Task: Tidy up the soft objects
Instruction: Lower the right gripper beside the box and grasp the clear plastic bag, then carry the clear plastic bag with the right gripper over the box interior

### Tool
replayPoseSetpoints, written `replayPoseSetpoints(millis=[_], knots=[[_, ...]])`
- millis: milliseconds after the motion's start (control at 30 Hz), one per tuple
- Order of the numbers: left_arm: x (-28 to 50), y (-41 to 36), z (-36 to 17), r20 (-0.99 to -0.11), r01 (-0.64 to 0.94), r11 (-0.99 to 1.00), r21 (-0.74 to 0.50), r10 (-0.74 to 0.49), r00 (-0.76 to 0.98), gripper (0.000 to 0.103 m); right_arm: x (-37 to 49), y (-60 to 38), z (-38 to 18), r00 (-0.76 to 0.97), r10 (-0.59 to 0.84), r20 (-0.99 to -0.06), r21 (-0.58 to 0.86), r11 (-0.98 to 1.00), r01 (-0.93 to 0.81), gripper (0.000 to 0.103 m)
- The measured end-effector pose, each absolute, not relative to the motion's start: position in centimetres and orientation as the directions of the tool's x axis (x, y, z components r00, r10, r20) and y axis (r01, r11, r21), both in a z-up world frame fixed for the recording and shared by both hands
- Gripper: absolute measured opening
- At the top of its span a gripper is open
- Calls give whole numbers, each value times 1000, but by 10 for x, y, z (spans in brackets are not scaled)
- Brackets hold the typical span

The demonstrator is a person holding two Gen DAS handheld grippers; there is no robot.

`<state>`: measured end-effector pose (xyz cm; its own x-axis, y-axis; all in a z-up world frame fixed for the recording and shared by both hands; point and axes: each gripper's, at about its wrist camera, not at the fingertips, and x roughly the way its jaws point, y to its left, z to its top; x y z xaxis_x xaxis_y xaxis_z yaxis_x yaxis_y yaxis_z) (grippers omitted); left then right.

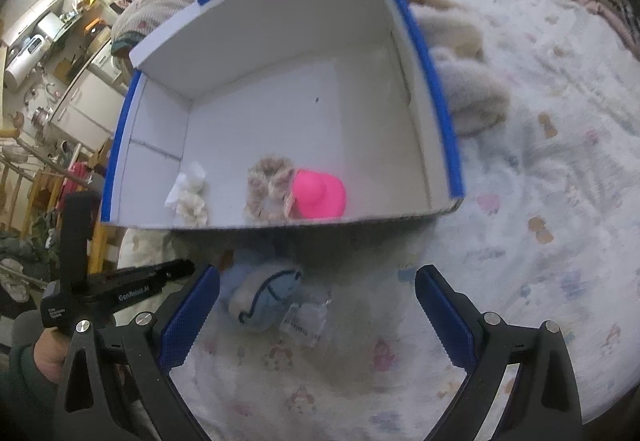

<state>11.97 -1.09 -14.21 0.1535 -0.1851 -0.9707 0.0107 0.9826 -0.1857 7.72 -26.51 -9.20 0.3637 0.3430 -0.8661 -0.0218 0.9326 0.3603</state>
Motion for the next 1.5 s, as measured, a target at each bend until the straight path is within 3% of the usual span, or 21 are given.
replayPoseSetpoints(millis=[100, 200, 433, 567, 600, 633, 733, 800, 1233, 1500], knots=[[113, -12, -136, -969, 35, 983, -179, -182, 165, 5, 75, -258, -106, 285, 337, -897, 342, 939, -34, 103], [106, -12, -130, -967, 47, 984, -170, -176, 182, 5, 73, -248, -127, 185, 312, -932, 308, 950, -52, 88], [87, -7, -116, -963, 68, 989, -128, -141, 229, 5, 76, -200, -159, 113, 182, -977, 155, 965, -211, 87], [76, 0, -105, -959, 76, 994, -73, -91, 267, 5, 74, -183, -176, 101, 97, -990, 66, 960, -273, 81], [72, 2, -103, -958, 73, 995, -63, -81, 275, 5, 73, -180, -176, 110, 96, -989, 61, 956, -287, 74], [75, 7, -100, -957, 72, 996, -59, -77, 279, 5, 71, -178, -174, 117, 104, -988, 64, 952, -298, 57], [75, 14, -95, -953, 65, 996, -54, -71, 296, 5, 67, -177, -166, 152, 102, -983, 52, 952, -301, 24], [71, 18, -92, -950, 59, 997, -53, -69, 304, 5, 62, -181, -161, 151, 125, -981, 77, 954, -288, 13], [65, 22, -84, -941, 27, 999, -29, -36, 336, 5, 29, -206, -105, 271, 231, -934, 163, 954, -252, 12], [57, 18, -76, -921, 32, 998, 58, 41, 388, 5, 32, -226, -65, 399, 243, -884, 165, 962, -218, 12]])
